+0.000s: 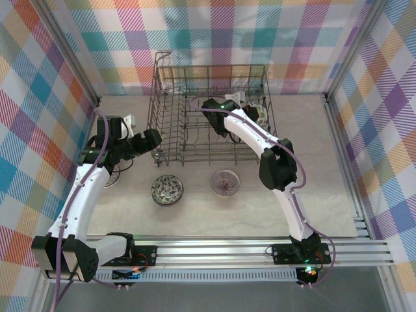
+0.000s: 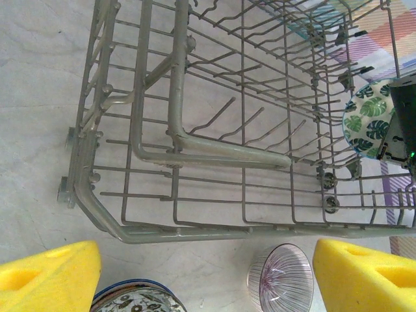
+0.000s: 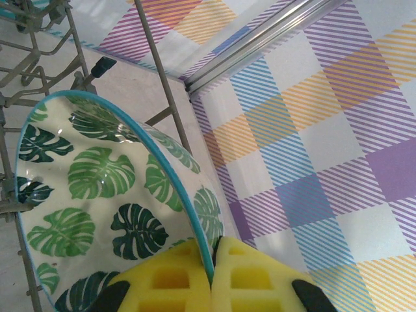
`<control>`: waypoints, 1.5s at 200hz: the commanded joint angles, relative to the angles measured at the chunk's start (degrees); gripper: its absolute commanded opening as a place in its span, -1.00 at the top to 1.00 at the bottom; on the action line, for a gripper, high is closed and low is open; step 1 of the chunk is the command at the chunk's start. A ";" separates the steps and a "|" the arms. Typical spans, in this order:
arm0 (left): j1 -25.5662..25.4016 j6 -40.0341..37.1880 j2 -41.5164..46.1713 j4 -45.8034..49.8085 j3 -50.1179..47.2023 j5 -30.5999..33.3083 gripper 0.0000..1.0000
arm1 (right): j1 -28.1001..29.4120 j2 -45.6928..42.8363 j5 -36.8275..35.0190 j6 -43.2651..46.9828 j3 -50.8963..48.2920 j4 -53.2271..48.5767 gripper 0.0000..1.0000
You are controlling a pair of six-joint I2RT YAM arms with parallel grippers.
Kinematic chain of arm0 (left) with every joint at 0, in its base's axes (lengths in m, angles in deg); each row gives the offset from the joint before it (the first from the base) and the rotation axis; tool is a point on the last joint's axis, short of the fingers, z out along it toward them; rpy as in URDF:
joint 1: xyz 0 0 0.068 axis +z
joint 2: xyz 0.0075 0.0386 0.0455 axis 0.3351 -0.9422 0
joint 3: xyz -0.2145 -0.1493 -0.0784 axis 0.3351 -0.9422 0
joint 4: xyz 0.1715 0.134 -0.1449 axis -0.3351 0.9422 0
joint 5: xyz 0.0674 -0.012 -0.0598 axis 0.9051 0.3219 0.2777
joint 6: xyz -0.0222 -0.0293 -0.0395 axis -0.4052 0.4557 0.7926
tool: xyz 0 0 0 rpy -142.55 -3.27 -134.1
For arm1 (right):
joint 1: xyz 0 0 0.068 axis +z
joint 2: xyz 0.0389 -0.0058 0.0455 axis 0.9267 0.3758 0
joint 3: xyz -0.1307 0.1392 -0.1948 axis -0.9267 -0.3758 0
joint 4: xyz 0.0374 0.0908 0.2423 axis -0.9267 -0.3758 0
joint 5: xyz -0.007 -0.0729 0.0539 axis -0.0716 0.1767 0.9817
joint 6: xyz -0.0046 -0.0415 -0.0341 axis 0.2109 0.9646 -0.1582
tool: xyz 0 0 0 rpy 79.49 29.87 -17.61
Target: Load the bowls into the dish rack
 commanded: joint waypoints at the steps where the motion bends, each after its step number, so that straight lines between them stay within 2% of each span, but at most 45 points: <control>1: 0.89 -0.89 0.63 -1.03 -0.36 -1.81 -0.70 | 1.43 1.56 2.55 1.29 1.79 0.48 1.00; 47: 0.93 -0.88 1.01 -0.45 -0.20 -2.25 -0.70 | 2.41 2.91 5.23 5.33 1.88 2.89 0.92; 116: 0.93 -0.75 1.30 0.32 0.07 -2.14 -0.70 | 2.72 4.17 7.05 5.65 1.88 2.88 0.82; 126: 0.88 -0.71 1.30 0.42 0.21 -2.19 -0.70 | 2.78 4.28 7.49 5.27 1.81 2.62 0.75; 195: 0.88 -0.43 1.22 1.21 0.10 -2.85 -0.70 | 2.67 5.89 11.63 5.28 1.25 3.29 0.71; 236: 0.89 -0.23 1.53 1.50 -0.53 -2.80 -0.70 | 2.66 4.23 15.77 7.46 -2.31 7.96 0.67; 241: 0.93 -0.27 1.51 1.56 -0.68 -2.80 -0.70 | 2.67 4.00 16.09 7.28 -2.61 8.16 0.55; 251: 0.89 -0.06 1.38 1.67 -0.95 -2.87 -0.70 | 2.66 3.48 16.73 7.52 -3.42 8.79 0.53; 261: 0.85 0.07 1.16 1.71 -1.15 -3.13 -0.70 | 2.66 2.78 16.93 7.49 -4.36 9.42 0.22; 273: 0.84 0.07 0.99 1.62 -1.32 -3.48 -0.70 | 2.66 1.66 17.18 7.80 -5.48 10.31 -0.02; 300: 0.39 -0.13 0.50 1.95 -0.84 -3.77 -0.71 | 2.66 -1.04 17.89 8.17 -7.35 11.62 -0.36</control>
